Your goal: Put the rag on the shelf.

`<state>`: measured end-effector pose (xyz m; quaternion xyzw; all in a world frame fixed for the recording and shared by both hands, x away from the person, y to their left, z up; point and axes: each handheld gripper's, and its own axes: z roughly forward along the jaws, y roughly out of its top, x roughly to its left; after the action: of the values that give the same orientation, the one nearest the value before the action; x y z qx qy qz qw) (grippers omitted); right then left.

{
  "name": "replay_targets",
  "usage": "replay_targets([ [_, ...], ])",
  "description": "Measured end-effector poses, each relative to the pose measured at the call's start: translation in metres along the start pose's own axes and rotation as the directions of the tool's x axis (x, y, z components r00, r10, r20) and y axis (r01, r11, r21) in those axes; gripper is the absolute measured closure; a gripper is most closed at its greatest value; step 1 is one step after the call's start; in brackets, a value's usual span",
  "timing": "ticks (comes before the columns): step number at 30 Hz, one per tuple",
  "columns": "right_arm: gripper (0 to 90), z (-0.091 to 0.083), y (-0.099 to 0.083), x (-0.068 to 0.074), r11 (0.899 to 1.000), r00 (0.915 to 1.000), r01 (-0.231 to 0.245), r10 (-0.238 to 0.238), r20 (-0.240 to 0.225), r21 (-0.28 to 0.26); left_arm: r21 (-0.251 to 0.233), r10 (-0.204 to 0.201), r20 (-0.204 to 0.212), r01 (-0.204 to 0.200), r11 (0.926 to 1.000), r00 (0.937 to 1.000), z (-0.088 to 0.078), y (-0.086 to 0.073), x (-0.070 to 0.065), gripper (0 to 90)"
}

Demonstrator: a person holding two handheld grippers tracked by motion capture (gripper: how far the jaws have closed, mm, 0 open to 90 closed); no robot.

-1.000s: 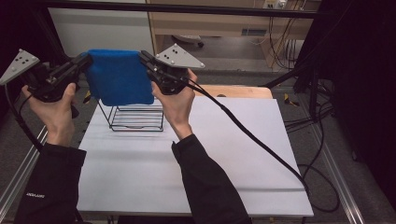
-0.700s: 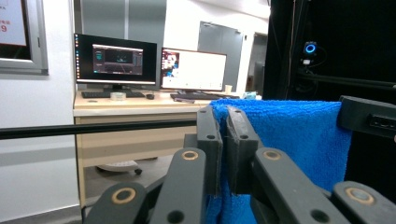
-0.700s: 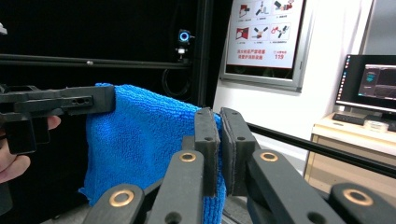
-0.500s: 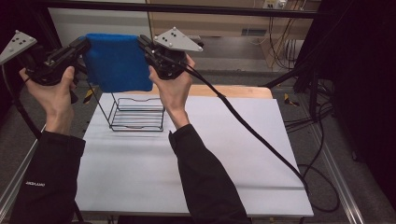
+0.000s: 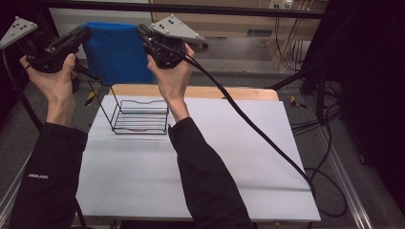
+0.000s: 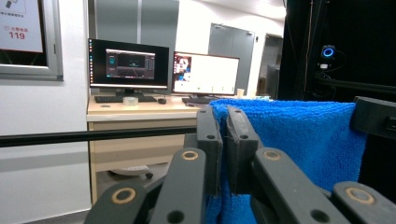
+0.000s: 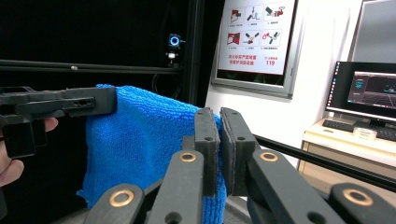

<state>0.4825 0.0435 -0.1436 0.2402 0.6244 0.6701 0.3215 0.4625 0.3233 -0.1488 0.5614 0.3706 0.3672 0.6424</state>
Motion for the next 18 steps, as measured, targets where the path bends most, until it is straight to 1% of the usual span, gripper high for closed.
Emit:
replay_targets([
  [1,86.5,0.003,0.0,-0.002,1.0,1.0,-0.008,0.008,0.002,0.0,-0.001,-0.002,-0.002,0.002,1.0,1.0,0.002,0.001,0.001,85.4],
  [5,86.5,0.007,0.0,-0.004,1.0,0.9999,-0.01,0.01,0.001,-0.001,-0.003,-0.005,-0.004,0.005,1.0,1.0,0.009,0.001,0.006,85.4],
  [7,86.5,0.012,-0.002,-0.007,1.0,0.9999,-0.01,0.01,0.002,0.001,-0.002,-0.016,-0.003,0.016,0.9999,0.9999,0.012,0.0,0.009,85.5],
  [12,86.5,0.018,-0.004,-0.009,1.0,0.9999,-0.011,0.011,0.002,0.009,0.01,-0.009,-0.02,0.01,0.9999,0.9998,0.021,-0.004,0.015,85.4],
  [14,86.5,0.023,-0.007,-0.012,1.0,0.9999,-0.015,0.015,0.005,0.015,0.006,-0.019,-0.018,0.019,0.9998,0.9997,0.024,-0.004,0.017,85.4],
  [18,86.5,0.028,-0.012,-0.016,0.999,0.9998,-0.021,0.021,0.003,0.031,0.017,-0.001,-0.025,0.001,0.9999,0.9997,0.029,-0.007,0.02,85.4],
])
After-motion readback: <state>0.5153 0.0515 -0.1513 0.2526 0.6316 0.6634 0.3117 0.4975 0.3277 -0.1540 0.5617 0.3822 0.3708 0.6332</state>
